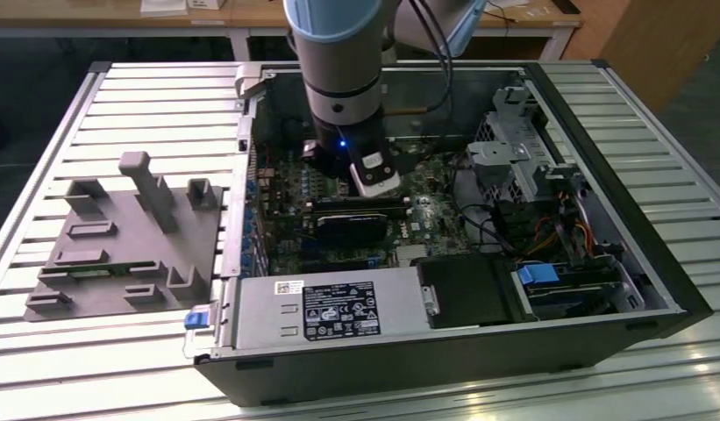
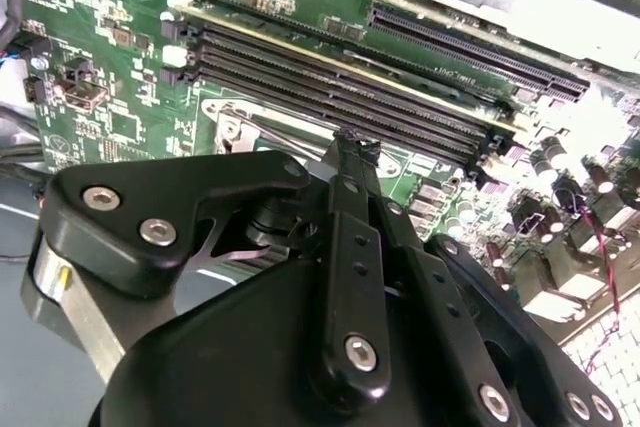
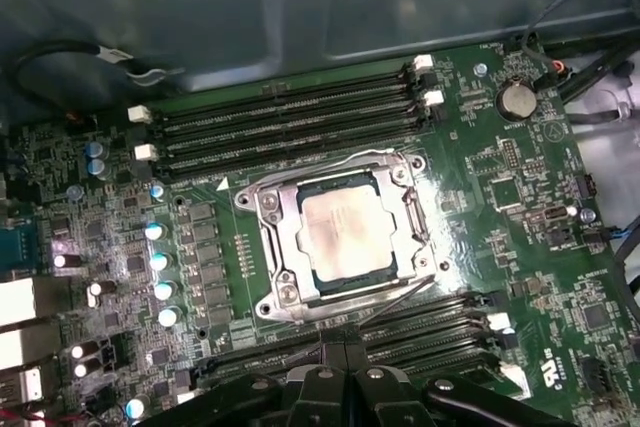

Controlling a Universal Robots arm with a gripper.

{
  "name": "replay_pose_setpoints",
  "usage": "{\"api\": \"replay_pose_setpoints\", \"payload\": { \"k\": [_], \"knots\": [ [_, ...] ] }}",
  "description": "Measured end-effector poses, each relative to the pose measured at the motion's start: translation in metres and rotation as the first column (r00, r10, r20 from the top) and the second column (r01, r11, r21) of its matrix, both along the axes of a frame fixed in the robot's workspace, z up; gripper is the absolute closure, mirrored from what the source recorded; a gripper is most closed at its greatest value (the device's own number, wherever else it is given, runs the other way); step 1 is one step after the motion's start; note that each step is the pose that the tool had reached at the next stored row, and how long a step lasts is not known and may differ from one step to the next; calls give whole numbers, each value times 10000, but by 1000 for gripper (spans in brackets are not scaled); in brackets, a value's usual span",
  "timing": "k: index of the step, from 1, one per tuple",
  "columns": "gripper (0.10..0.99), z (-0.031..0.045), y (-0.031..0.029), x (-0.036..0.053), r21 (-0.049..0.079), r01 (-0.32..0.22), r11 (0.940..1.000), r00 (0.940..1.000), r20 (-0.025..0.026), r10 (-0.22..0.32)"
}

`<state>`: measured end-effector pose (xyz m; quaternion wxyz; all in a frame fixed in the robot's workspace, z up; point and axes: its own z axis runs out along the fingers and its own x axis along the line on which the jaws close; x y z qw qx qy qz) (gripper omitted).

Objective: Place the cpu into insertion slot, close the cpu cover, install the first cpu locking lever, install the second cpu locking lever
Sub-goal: 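Install the second cpu locking lever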

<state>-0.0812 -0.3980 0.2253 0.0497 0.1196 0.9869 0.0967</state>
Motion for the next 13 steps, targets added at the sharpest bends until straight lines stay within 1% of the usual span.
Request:
{"api": "replay_pose_setpoints", "payload": {
  "k": [4, 6, 13],
  "knots": [
    [984, -28, -40, -24, 186, 1, 9998, 10000, -2, -1],
    [984, -41, -57, -39, 303, 1, 9995, 10000, -1, -1],
    [984, -95, -93, -92, 675, -1, 9977, 10000, -1, 1]
  ]
}}
